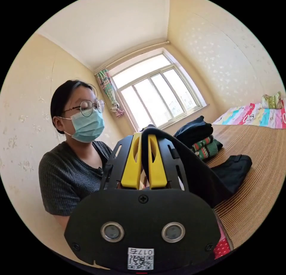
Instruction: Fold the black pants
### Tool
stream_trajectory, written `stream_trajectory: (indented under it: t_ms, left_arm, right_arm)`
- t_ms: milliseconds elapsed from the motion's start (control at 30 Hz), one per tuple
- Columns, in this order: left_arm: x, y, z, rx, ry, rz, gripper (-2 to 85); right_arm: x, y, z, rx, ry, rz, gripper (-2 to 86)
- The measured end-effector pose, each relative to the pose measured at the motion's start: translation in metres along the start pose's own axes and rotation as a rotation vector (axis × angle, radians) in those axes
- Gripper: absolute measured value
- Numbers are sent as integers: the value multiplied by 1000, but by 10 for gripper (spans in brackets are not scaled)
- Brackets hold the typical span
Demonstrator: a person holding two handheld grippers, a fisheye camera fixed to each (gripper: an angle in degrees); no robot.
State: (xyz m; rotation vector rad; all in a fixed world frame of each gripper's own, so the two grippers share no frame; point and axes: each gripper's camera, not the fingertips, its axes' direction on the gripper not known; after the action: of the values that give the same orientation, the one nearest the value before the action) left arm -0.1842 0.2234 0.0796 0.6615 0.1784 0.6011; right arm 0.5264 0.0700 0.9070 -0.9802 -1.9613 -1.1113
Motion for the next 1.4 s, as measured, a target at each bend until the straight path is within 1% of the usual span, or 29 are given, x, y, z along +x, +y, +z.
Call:
stream_trajectory:
  t_ms: [167, 233, 333, 400, 433, 533, 600, 633, 667, 700, 767, 833, 867, 933, 967, 1000, 1033, 1067, 1100, 1133, 1167, 1200, 1233, 1267, 1300, 1333, 1367, 1400]
  left_arm:
    - [47, -79, -1, 168, 62, 150, 39]
    - [64, -105, -1, 226, 57, 205, 36]
    - [82, -142, 5, 286, -5, 244, 33]
    - [74, -164, 17, 301, -98, 178, 33]
    - [69, -169, 21, 299, -115, 152, 34]
    - [26, -192, 46, 258, -274, 86, 35]
    - [-33, -210, 79, 191, -448, 15, 36]
    - [-52, -215, 88, 166, -480, -6, 36]
    - [-93, -225, 105, 117, -526, -60, 37]
    - [-133, -233, 119, 80, -547, -117, 37]
    - [-181, -241, 135, 37, -555, -160, 37]
    - [-211, -244, 148, -3, -555, -149, 37]
    - [-223, -241, 159, -64, -582, -109, 37]
    - [-236, -221, 172, -162, -616, -69, 37]
    - [-245, -196, 177, -224, -618, -76, 38]
    - [-251, -164, 179, -287, -592, -95, 38]
    - [-252, -146, 178, -317, -574, -105, 38]
    - [-249, -107, 175, -374, -540, -126, 38]
    - [-241, -64, 168, -425, -504, -146, 37]
    - [-235, -42, 164, -443, -483, -156, 37]
    - [-220, 0, 151, -471, -437, -184, 36]
    - [-206, 40, 140, -502, -408, -232, 34]
    - [-199, 59, 136, -520, -397, -261, 33]
    - [-187, 96, 129, -560, -398, -322, 28]
    - [-175, 128, 127, -615, -449, -373, 21]
    - [-171, 141, 127, -652, -483, -393, 19]
    - [-163, 161, 128, -713, -555, -415, 15]
    - [-159, 171, 129, -749, -622, -413, 16]
  right_arm:
    - [-96, -74, -7, 28, 54, -263, 15]
    - [-118, -97, -10, 43, 83, -297, 15]
    - [-140, -128, -13, 72, 125, -341, 15]
    - [-137, -144, -14, 87, 176, -307, 15]
    - [-129, -153, -14, 98, 211, -277, 15]
    - [-83, -174, -14, 102, 329, -152, 14]
    - [-41, -188, -10, 85, 431, -56, 13]
    - [-9, -199, -8, 77, 492, 17, 13]
    - [22, -208, -5, 60, 547, 80, 13]
    - [37, -212, -4, 56, 573, 108, 12]
    - [87, -222, -1, 67, 625, 179, 12]
    - [114, -222, -1, 77, 625, 195, 11]
    - [130, -215, 1, 66, 634, 214, 11]
    - [147, -192, 8, 45, 661, 230, 11]
    - [155, -171, 15, 0, 689, 248, 11]
    - [158, -159, 19, -29, 706, 257, 11]
    - [162, -129, 27, -90, 731, 267, 12]
    - [161, -94, 35, -151, 730, 271, 12]
    - [159, -75, 39, -176, 717, 273, 13]
    - [153, -36, 45, -210, 675, 271, 15]
    - [143, 3, 49, -232, 613, 276, 17]
    - [139, 22, 51, -246, 583, 285, 17]
    - [132, 59, 58, -279, 539, 326, 20]
    - [129, 93, 68, -323, 538, 393, 24]
    - [127, 108, 74, -349, 550, 428, 27]
    - [125, 135, 85, -409, 588, 490, 33]
    - [124, 154, 94, -455, 631, 533, 41]
    - [123, 160, 95, -467, 650, 551, 44]
